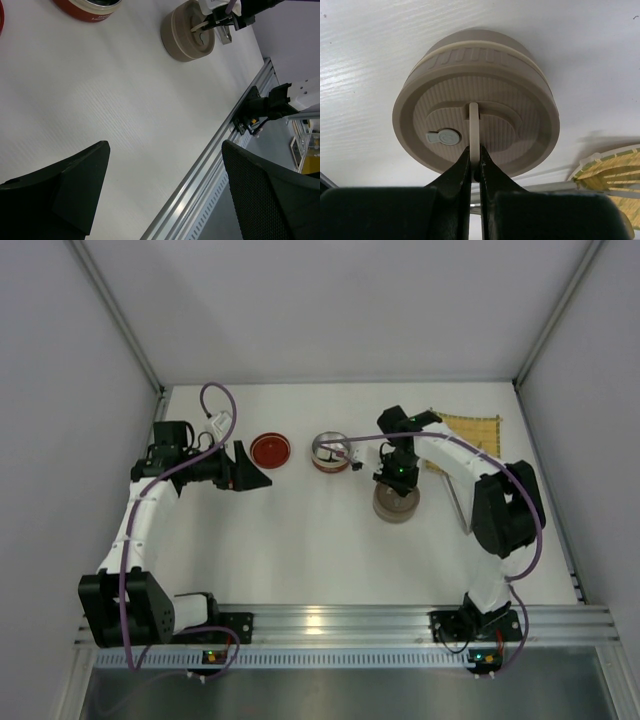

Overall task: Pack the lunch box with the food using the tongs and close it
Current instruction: Close the box lid on the packing box.

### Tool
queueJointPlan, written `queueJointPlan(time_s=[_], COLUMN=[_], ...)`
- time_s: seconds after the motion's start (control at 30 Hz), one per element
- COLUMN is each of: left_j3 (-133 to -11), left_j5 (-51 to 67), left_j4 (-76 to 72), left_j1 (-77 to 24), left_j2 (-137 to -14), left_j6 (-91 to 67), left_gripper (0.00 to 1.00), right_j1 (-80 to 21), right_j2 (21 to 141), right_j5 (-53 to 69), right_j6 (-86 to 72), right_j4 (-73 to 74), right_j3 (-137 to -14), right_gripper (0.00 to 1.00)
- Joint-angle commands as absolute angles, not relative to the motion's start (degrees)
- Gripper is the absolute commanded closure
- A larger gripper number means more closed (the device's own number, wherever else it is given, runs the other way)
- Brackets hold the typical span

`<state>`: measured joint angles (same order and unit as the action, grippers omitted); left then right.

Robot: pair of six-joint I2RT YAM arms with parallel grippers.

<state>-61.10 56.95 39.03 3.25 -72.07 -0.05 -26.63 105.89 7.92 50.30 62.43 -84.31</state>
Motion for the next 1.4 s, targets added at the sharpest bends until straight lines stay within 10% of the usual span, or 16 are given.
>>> queueJointPlan(time_s=[0.0,1.27,1.37], left_j3=[-60.4,-59.2,-59.2], left_j5=[57.4,54.7,54.8], left_j4=[37.7,35.9,35.9], left_j1=[3.3,4.2,4.2], left_j2=[-70.5,-69.1,-69.2], left_j6=[0.2,-3.9,-3.9], left_gripper=[0.02,0.02,0.02], right_j1=[-29.2,-31.9,-31.6], right_j2=[110.9,100.3,100.3], right_j5=[7.3,13.3,15.3], right_j6=[45.7,10.8,10.5], right_j4=[61.1,46.9,47.5], right_j3=[-79.4,-64.8,-65.2], right_gripper=[1.00,1.00,0.88])
